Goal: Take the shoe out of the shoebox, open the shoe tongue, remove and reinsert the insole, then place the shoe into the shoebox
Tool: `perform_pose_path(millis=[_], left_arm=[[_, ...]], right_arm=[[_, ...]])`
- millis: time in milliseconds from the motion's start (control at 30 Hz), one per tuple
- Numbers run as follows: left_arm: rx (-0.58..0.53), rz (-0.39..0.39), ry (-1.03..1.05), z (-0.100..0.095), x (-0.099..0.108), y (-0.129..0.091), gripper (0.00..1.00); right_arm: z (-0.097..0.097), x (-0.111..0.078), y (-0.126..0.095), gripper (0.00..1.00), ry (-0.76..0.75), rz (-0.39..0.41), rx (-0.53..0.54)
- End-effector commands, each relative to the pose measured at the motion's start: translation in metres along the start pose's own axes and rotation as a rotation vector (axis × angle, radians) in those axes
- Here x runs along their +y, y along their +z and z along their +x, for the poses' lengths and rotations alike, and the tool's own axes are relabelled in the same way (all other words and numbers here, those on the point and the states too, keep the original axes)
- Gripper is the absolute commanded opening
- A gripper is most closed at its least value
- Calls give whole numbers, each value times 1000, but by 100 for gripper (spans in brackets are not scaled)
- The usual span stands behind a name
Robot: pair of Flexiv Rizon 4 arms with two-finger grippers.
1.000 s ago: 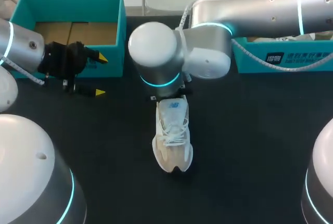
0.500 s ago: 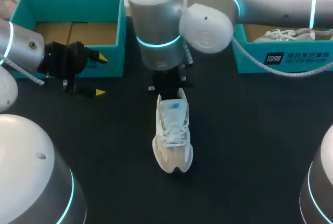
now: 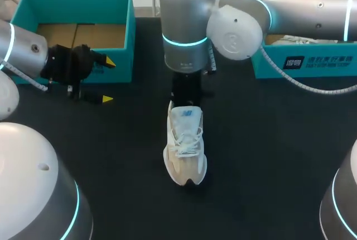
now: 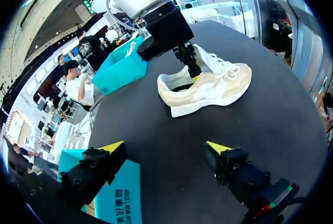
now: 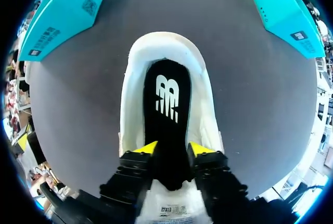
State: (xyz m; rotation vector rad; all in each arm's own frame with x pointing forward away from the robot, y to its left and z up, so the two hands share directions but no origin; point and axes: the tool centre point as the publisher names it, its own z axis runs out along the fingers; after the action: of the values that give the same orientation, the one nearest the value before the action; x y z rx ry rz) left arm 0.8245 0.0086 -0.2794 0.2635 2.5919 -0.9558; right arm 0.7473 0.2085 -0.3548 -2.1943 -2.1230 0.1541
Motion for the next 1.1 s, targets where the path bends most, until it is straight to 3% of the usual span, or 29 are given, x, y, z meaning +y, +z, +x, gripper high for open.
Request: perform_pose_path(millis=[33, 367, 667, 1100], left_arm=[[1, -2, 1, 1, 0, -1, 100], [1, -2, 1, 1, 0, -1, 100], [1, -2, 1, 1, 0, -1, 100], [1, -2, 1, 1, 0, -1, 100]], right_arm=[[2, -1, 4, 100, 7, 0, -6], [1, -4, 9, 100, -28, 28, 11], [-1, -3, 3, 100, -18, 3, -28], [0, -26, -42, 100, 24, -79, -55]])
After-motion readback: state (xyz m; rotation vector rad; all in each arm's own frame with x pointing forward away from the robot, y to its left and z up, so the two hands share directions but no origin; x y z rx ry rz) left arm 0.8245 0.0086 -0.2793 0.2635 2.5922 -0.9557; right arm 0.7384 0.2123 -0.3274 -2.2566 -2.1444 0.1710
